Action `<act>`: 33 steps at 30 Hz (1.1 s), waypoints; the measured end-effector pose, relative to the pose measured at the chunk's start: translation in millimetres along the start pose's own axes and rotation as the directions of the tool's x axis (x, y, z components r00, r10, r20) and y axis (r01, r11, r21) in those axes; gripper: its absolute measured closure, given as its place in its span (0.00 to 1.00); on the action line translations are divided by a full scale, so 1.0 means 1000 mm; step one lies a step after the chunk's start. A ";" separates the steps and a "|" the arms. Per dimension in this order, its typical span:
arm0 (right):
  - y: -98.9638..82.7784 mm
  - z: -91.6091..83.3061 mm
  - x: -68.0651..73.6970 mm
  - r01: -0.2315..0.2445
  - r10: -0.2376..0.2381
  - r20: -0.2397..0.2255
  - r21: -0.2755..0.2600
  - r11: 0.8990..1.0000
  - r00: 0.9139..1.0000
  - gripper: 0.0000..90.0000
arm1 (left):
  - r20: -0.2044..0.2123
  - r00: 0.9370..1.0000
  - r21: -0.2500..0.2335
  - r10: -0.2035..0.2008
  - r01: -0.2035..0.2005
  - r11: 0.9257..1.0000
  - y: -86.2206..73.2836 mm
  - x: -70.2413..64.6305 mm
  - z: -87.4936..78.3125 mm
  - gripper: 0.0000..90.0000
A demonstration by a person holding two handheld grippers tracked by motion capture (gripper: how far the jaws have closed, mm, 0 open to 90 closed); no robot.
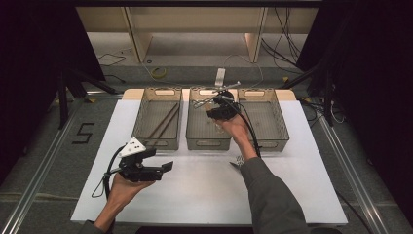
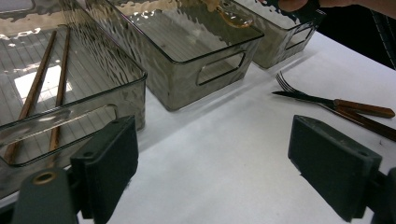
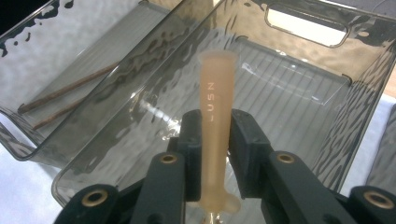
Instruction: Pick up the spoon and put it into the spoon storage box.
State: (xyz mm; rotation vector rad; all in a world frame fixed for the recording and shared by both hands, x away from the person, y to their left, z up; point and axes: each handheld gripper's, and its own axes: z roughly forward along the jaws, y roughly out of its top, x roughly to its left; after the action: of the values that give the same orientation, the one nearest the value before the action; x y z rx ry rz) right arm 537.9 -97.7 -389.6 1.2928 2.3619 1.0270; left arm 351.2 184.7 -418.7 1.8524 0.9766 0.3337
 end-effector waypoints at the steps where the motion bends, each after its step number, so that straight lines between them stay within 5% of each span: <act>1: 0.000 0.001 0.000 -0.005 0.005 -0.001 0.003 1.000 1.000 0.84 | 0.000 1.000 0.002 0.002 -0.002 1.000 0.000 0.000 0.000 0.17; 15: 0.002 -0.013 -0.006 -0.029 0.028 -0.058 -0.023 0.999 0.998 0.66 | -0.001 1.000 -0.002 0.001 -0.001 1.000 0.000 0.001 -0.001 0.17; 33: -0.010 -0.067 0.008 0.088 -0.091 -0.125 -0.027 0.996 0.988 0.41 | -0.005 1.000 -0.007 0.000 0.000 1.000 0.000 0.000 -0.001 0.17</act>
State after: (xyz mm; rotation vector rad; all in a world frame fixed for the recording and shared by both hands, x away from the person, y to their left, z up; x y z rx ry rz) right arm 492.3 -125.3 -347.7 1.1338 2.4700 1.1341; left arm 350.7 185.7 -418.1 1.8463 0.9776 0.3417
